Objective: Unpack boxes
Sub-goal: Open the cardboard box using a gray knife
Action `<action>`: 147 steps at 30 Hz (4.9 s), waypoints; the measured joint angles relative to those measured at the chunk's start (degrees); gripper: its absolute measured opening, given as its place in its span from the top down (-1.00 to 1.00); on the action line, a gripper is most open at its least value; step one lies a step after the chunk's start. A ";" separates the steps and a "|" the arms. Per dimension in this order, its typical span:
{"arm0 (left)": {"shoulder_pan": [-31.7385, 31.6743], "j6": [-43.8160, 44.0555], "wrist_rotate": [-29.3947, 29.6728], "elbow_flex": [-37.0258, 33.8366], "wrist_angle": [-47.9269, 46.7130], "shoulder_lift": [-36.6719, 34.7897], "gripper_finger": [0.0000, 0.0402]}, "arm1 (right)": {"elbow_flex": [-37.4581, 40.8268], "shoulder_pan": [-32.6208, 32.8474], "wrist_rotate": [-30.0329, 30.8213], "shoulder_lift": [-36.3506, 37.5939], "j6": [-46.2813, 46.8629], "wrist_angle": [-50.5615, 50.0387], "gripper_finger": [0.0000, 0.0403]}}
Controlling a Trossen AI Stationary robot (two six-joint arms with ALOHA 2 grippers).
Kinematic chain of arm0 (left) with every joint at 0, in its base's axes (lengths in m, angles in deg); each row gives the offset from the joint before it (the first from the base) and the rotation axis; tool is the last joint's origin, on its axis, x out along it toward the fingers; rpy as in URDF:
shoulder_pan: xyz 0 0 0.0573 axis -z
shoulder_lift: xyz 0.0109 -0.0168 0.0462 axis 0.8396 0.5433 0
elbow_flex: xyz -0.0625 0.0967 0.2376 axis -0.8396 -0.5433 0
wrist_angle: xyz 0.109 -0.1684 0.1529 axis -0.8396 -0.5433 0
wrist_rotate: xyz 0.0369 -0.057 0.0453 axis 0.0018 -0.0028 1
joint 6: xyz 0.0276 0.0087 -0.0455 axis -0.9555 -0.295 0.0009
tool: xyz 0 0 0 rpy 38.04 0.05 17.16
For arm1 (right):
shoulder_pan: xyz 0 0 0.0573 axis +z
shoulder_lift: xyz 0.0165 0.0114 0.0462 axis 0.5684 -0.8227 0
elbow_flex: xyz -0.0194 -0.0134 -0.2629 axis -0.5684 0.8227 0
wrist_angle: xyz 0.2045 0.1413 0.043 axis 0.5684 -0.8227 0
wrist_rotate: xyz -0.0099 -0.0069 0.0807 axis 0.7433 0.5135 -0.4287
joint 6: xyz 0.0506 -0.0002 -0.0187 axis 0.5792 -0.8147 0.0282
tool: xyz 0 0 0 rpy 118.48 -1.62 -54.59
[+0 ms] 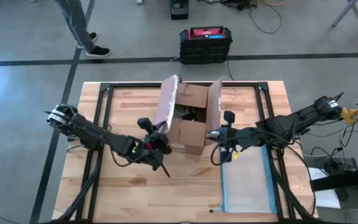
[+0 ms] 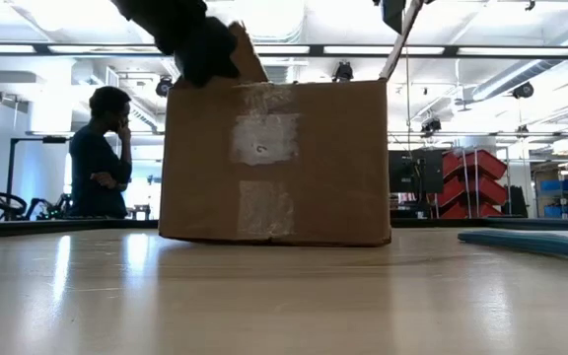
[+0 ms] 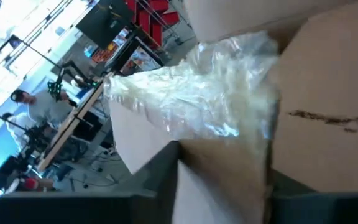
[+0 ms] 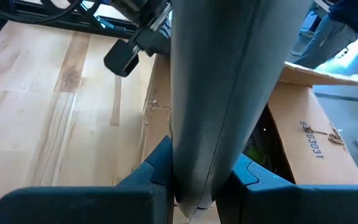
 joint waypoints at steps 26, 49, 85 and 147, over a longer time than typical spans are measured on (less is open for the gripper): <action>-6.39 -19.04 1.44 -0.18 -5.11 -22.12 1.00 | 0.02 0.00 -2.16 -4.55 -0.43 4.47 0.75; -6.97 -37.35 -26.28 -1.73 17.68 -22.21 1.00 | 0.02 -6.12 -3.64 -27.58 2.32 11.28 0.75; -6.01 -16.90 -42.31 -17.61 33.73 -18.22 1.00 | -0.71 -8.72 -12.20 -28.80 0.84 10.30 0.75; -5.22 -14.62 -32.64 -18.89 12.95 -38.70 1.00 | 12.60 -42.46 -30.25 -20.37 22.09 -33.68 0.49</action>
